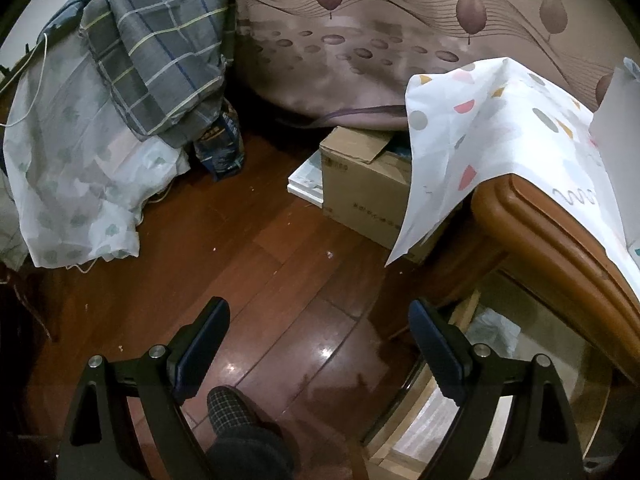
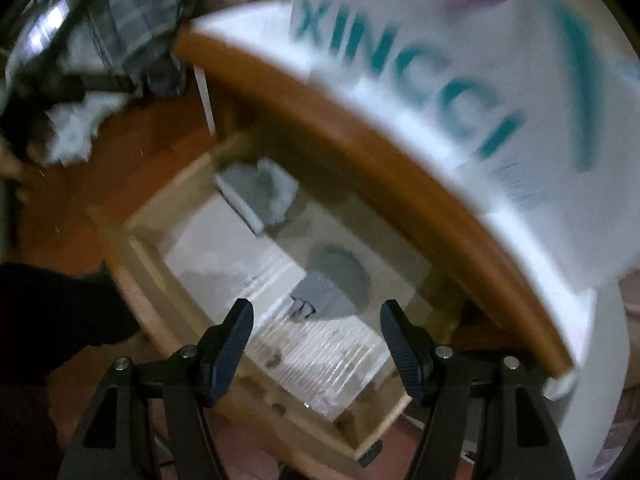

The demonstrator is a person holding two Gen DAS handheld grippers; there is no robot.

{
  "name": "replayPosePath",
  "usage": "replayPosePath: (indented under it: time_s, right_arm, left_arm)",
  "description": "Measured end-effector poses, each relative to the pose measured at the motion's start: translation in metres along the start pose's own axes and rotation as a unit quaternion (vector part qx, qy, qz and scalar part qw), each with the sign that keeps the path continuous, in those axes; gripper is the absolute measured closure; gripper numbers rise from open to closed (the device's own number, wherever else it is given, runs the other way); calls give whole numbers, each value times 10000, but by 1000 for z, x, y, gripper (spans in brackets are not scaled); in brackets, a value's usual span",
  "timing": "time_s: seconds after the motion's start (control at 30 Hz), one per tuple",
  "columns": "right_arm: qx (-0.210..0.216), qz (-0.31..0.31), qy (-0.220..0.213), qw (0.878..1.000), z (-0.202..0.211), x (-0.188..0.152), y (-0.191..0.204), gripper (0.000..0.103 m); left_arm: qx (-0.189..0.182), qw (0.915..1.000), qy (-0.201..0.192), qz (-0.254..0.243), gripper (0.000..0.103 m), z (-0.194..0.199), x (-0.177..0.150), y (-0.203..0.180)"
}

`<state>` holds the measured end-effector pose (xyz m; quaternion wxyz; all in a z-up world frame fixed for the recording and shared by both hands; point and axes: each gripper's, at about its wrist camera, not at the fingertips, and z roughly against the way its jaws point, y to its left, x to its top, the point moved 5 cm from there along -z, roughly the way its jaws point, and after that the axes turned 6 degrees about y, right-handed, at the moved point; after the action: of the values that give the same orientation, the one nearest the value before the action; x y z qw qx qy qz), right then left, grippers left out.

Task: Take underwear out of drawer
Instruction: 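Move the right gripper down into the drawer toward the grey ribbed sock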

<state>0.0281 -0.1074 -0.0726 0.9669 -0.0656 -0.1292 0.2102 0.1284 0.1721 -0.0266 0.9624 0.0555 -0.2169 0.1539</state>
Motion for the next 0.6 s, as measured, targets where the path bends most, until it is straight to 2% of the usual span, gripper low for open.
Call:
replayPosePath:
  time_s: [0.27, 0.33, 0.43, 0.6]
  right_arm:
    - [-246, 292, 457, 9982, -82, 13, -3, 35]
    - [-446, 583, 365, 9966, -94, 14, 0, 35]
    - [-679, 1094, 535, 9902, -119, 12, 8, 35]
    - [-702, 1250, 544, 9882, -148, 15, 2, 35]
  left_arm:
    - [59, 10000, 54, 14, 14, -5, 3, 4]
    - [68, 10000, 64, 5, 14, -6, 4, 5]
    - [110, 9999, 54, -38, 14, -7, 3, 5]
    - [160, 9998, 48, -129, 14, -7, 2, 4]
